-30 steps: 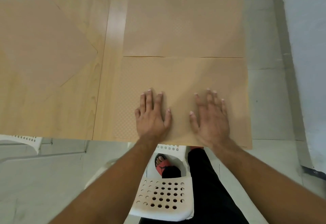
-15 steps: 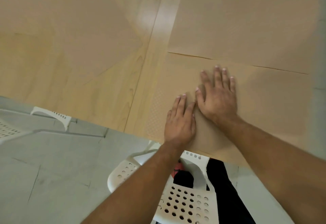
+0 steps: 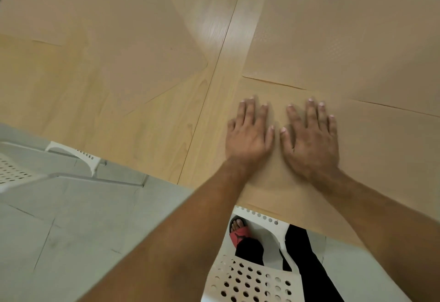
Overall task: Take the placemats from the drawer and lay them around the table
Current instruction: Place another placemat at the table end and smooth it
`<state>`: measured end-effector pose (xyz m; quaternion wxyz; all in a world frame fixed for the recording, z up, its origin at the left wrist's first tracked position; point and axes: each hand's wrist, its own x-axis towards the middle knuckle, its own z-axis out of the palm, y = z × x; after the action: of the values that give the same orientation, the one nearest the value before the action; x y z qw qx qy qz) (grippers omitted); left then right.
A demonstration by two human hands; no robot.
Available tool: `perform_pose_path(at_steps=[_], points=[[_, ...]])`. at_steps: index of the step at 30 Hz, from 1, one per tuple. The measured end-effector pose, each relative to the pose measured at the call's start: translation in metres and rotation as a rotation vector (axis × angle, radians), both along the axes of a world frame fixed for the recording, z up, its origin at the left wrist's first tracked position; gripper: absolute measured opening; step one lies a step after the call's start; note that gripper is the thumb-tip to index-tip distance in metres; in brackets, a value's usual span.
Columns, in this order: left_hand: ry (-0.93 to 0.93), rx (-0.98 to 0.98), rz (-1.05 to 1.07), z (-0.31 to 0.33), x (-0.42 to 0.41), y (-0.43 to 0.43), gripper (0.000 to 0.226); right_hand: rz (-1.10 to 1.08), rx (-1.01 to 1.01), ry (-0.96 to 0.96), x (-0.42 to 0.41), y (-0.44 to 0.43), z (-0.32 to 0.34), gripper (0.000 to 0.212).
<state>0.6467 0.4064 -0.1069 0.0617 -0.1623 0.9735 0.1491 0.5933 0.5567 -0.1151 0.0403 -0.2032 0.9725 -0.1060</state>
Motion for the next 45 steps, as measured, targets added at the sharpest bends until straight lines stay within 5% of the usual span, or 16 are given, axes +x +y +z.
perform_pose_path(at_steps=[6,19,29,45], points=[[-0.029,0.002,-0.003,0.001,0.081,0.032,0.06,-0.008,0.006,0.007,0.001,-0.001,0.001,0.064],[-0.003,-0.001,0.053,0.0,-0.01,0.029,0.055,0.018,0.01,-0.022,-0.005,0.012,-0.002,0.06],[-0.001,-0.069,0.061,0.001,-0.013,0.032,0.059,-0.299,0.103,-0.084,-0.037,0.148,0.007,0.07],[-0.08,-0.029,0.048,0.012,-0.01,0.031,0.06,-0.127,0.086,-0.169,-0.014,0.139,0.032,0.075]])
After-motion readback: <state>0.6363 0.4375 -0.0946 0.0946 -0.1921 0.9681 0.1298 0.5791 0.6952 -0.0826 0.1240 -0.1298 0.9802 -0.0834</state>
